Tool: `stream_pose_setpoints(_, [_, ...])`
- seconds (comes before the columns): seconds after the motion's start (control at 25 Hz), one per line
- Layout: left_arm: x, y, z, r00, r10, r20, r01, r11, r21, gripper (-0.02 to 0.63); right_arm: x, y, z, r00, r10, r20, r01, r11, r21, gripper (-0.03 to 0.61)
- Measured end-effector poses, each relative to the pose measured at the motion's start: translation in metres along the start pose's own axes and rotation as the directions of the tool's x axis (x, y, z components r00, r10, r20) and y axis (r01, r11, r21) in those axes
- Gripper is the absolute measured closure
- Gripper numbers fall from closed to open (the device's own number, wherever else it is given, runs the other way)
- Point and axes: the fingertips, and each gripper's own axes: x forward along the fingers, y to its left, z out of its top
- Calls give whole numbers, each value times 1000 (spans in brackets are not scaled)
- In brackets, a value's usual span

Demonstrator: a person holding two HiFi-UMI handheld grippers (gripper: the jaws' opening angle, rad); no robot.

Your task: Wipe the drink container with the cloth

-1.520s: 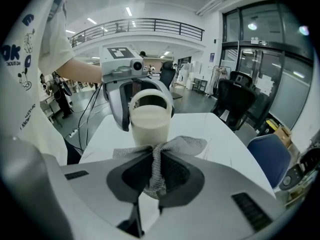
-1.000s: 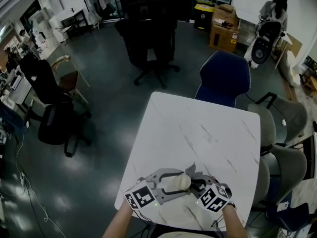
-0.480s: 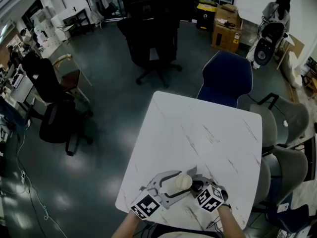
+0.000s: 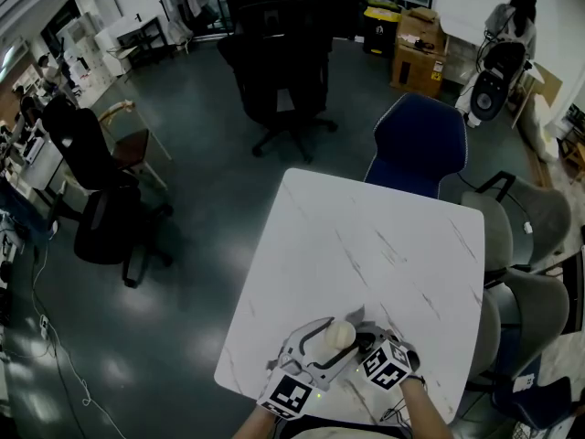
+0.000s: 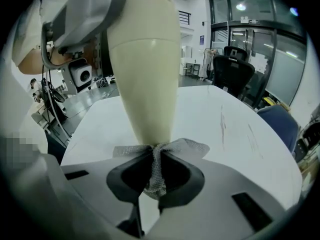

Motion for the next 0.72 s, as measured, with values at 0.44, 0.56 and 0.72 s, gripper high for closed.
stream_pose_setpoints(0.44, [-1,4,2,999,35,18,-34,997,-63,333,1,0,0,1000,0,3,0,1000,5,534])
stream_pose_setpoints(0.56, [-2,2,1,1000,-9,17,10,999,-45,333,-4,1,4,1000,7,13,-6,1000,-6,534])
stream_pose_setpoints(0.72, [-1,1,-4,997,-71,12,71,997,4,333,-16,0,15,999,8,34,-8,1000,-23,534])
